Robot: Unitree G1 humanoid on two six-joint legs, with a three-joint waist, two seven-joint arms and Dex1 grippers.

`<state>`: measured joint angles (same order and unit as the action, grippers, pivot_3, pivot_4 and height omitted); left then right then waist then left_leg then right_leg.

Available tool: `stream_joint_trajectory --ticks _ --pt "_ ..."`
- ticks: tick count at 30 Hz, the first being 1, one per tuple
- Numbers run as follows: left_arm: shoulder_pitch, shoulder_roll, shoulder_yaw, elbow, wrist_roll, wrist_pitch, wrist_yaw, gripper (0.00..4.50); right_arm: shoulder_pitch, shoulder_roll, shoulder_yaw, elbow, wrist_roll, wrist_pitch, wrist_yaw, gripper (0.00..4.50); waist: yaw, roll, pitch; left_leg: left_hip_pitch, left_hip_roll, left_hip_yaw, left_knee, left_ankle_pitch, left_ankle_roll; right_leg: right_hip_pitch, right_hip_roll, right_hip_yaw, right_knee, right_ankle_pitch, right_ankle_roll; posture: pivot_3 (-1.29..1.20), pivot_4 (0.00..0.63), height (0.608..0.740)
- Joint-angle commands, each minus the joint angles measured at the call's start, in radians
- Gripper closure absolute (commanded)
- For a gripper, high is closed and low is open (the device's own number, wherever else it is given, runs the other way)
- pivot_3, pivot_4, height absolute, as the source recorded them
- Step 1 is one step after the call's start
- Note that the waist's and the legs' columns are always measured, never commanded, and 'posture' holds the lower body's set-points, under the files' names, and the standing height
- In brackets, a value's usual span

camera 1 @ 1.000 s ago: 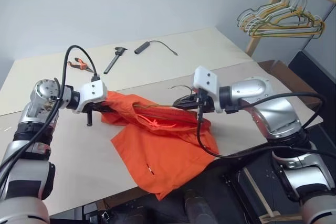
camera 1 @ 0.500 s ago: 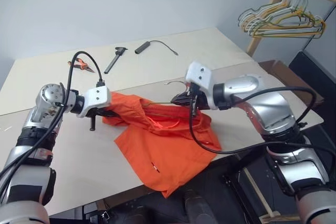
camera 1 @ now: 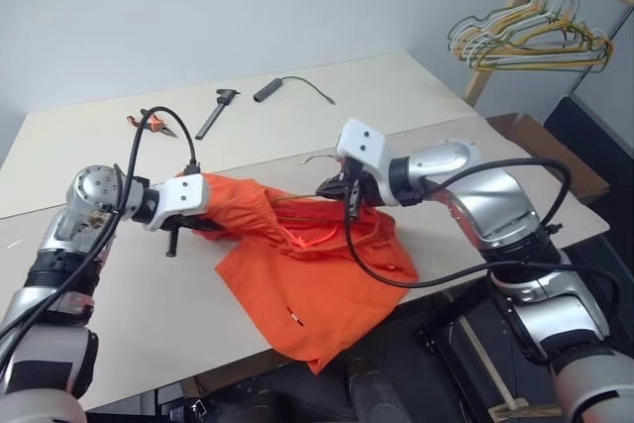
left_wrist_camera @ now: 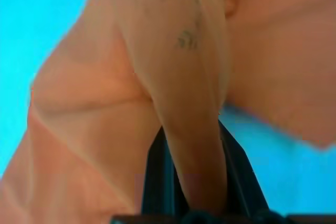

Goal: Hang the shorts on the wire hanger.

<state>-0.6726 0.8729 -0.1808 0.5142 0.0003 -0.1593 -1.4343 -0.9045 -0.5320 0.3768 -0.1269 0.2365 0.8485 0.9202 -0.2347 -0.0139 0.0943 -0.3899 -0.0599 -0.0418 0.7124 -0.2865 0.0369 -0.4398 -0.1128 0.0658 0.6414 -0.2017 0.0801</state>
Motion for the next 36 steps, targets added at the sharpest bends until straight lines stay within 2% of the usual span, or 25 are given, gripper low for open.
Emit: stream_joint_trajectory --ticks 1,4,5,9,12,13,18,22,26,29,36 --pt "-0.007 0.036 -0.001 0.001 0.014 -0.028 -0.023 3.53 -0.044 -0.008 -0.045 -0.013 -0.001 0.002 -0.006 4.5 0.001 0.0 0.0 0.0 0.0 0.0 0.0 0.0 0.0 0.0 0.0 0.0 0.0 0.0 0.0 -0.17 0.052 0.74" --pt "-0.013 0.056 0.006 0.009 0.006 -0.051 -0.058 2.49 -0.055 -0.014 -0.052 -0.006 0.0 0.002 -0.004 4.5 0.001 0.0 0.0 0.0 0.0 0.0 0.0 0.0 0.0 0.0 0.0 0.0 0.0 0.0 0.0 -0.18 0.052 0.74" --pt "-0.02 0.06 0.009 0.013 0.0 -0.056 -0.07 2.27 -0.058 -0.016 -0.053 -0.005 0.0 0.002 -0.003 4.5 0.001 0.0 0.0 0.0 0.0 0.0 0.0 0.0 0.0 0.0 0.0 0.0 0.0 0.0 0.0 -0.18 0.052 0.74" --pt "-0.096 0.057 0.042 0.028 -0.055 -0.053 -0.12 0.99 -0.084 -0.035 -0.055 -0.005 0.001 0.006 0.009 4.5 0.003 0.0 0.0 0.0 0.0 0.0 0.0 0.0 0.0 0.0 0.0 0.0 0.0 0.0 0.0 -0.18 0.051 0.74" --pt "-0.174 -0.001 0.08 0.014 -0.128 0.012 -0.103 0.07 -0.113 -0.048 -0.059 -0.008 0.008 0.022 0.02 4.5 0.005 0.0 0.0 -0.001 -0.001 0.0 0.001 0.0 0.0 0.0 -0.001 -0.001 -0.001 0.0 0.0 -0.19 0.049 0.74" --pt "-0.198 -0.028 0.09 0.005 -0.153 0.042 -0.093 0.02 -0.121 -0.051 -0.059 -0.012 0.012 0.027 0.024 4.5 0.006 0.0 0.0 -0.001 -0.001 -0.001 0.001 0.0 0.0 0.0 -0.001 -0.001 0.0 0.0 0.0 -0.19 0.048 0.74" --pt "-0.241 -0.12 0.071 -0.019 -0.182 0.102 -0.106 0.02 -0.135 -0.042 -0.053 -0.02 0.019 0.027 0.028 4.5 -0.003 0.0 -0.002 -0.001 -0.001 -0.001 0.001 0.0 0.0 0.001 -0.001 -0.002 0.0 0.0 0.0 -0.2 0.042 0.74" --pt "-0.26 -0.16 -0.001 0.027 -0.114 0.066 -0.132 0.02 -0.142 -0.035 -0.05 -0.021 0.019 0.024 0.028 4.5 -0.017 0.0 -0.002 -0.001 -0.001 -0.001 0.001 0.0 -0.001 0.0 -0.001 -0.001 0.001 0.0 0.0 -0.2 0.04 0.74" --pt "-0.298 -0.198 -0.059 0.135 -0.01 -0.028 -0.06 0.02 -0.147 -0.034 -0.055 -0.027 0.022 0.021 0.033 4.5 -0.027 -0.001 -0.003 0.0 -0.001 -0.001 0.001 0.001 -0.001 0.001 -0.001 -0.001 0.0 0.0 0.0 -0.21 0.035 0.74" --pt "-0.33 -0.232 -0.067 0.208 0.024 -0.057 -0.019 0.64 -0.146 -0.033 -0.058 -0.034 0.024 0.022 0.034 4.5 -0.029 -0.001 -0.003 -0.001 -0.002 -0.001 0.001 0.001 -0.001 0.001 -0.001 -0.001 0.0 0.0 0.0 -0.22 0.035 0.74" --pt "-0.342 -0.252 -0.056 0.251 0.019 -0.089 -0.038 2.92 -0.143 -0.038 -0.066 -0.043 0.033 0.029 0.034 4.5 -0.032 -0.001 -0.003 -0.001 -0.001 -0.001 0.001 0.001 -0.001 0.0 -0.001 -0.001 0.0 0.0 0.0 -0.22 0.036 0.74"
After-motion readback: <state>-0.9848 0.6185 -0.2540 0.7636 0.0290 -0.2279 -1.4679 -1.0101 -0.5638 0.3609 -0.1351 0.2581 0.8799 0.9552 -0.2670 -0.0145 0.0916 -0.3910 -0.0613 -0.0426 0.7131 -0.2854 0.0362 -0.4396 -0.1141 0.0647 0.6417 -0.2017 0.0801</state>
